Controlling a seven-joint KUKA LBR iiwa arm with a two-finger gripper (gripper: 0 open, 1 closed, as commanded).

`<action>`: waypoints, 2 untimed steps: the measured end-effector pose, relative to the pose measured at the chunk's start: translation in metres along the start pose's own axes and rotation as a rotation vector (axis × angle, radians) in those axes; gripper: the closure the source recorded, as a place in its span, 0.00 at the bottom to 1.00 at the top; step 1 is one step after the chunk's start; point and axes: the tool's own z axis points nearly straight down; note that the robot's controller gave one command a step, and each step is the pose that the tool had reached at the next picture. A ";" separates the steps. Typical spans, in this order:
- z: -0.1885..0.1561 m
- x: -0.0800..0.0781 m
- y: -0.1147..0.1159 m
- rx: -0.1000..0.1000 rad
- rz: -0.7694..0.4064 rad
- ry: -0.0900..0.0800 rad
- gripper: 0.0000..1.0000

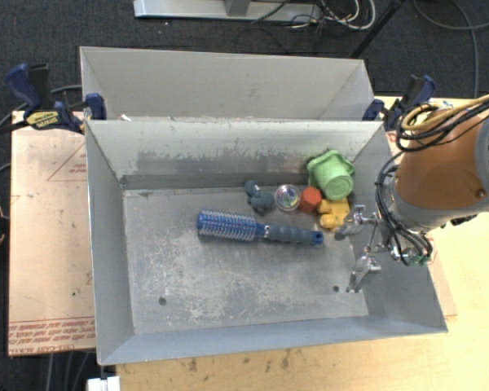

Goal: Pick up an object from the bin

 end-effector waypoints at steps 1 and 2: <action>0.068 -0.055 0.054 0.004 -0.073 -0.011 0.00; 0.064 -0.057 0.053 0.003 -0.068 -0.018 1.00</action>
Offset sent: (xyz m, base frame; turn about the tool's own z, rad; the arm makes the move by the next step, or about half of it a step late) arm 0.0515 0.0530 -0.0715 -0.0677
